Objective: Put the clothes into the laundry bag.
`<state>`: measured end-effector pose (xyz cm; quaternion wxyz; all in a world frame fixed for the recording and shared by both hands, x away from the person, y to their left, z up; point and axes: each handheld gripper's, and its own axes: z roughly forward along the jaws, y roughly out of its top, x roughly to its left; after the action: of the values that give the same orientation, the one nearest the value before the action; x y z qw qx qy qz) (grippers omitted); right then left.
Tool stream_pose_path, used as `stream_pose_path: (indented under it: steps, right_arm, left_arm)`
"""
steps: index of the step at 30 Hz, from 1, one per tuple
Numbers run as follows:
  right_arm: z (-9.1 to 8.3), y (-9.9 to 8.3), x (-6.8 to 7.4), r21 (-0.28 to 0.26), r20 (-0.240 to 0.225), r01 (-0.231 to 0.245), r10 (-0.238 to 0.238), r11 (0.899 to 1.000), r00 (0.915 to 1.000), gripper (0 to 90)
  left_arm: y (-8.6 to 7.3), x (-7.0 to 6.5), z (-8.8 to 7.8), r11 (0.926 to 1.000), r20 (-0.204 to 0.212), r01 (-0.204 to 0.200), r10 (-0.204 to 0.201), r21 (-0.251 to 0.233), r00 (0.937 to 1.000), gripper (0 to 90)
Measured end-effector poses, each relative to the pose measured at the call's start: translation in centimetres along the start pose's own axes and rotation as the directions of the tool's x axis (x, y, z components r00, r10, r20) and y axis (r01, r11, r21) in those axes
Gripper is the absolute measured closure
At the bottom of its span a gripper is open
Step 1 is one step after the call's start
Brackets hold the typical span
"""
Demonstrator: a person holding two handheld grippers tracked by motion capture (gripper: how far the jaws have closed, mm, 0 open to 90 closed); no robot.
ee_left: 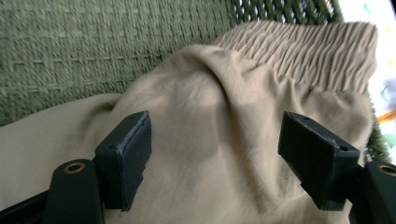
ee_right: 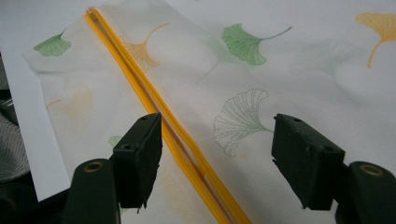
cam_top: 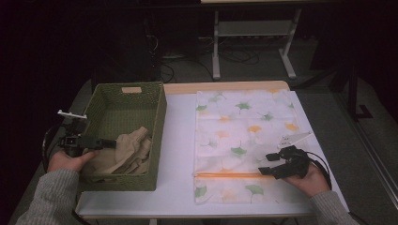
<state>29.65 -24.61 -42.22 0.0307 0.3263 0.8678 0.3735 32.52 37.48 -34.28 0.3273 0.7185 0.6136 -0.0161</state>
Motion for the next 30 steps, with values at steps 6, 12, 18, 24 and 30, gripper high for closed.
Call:
stream_pose_path:
  steps: [6,12,18,24,30]
  right_arm:
    - [0.2,0.1,0.1,0.013,-0.008,0.004,-0.004,1.000,1.0000,32.6]
    - [0.3,0.1,0.1,0.015,-0.013,0.006,-0.006,1.000,0.9999,32.7]
    - [0.3,0.0,0.1,0.018,-0.013,0.005,-0.004,1.000,0.9999,32.7]
    - [0.4,0.1,0.1,0.022,-0.012,0.009,-0.009,1.000,0.9999,32.7]
    - [0.5,0.2,0.2,0.022,-0.013,0.011,-0.011,1.000,0.9999,32.8]
  left_arm:
    - [0.3,-0.4,1.3,0.9966,0.009,-0.011,0.010,0.081,0.9999,20.4]
    - [0.6,-1.0,2.4,0.9865,0.015,-0.046,0.044,0.157,0.9989,16.4]
    - [1.3,-1.3,4.1,0.9700,-0.014,-0.037,0.042,0.240,0.9990,16.4]
    - [1.8,-1.7,5.4,0.9576,-0.085,-0.024,0.051,0.287,0.9951,22.6]
    - [1.8,-2.2,6.2,0.9503,-0.174,-0.033,0.091,0.309,0.9805,43.3]
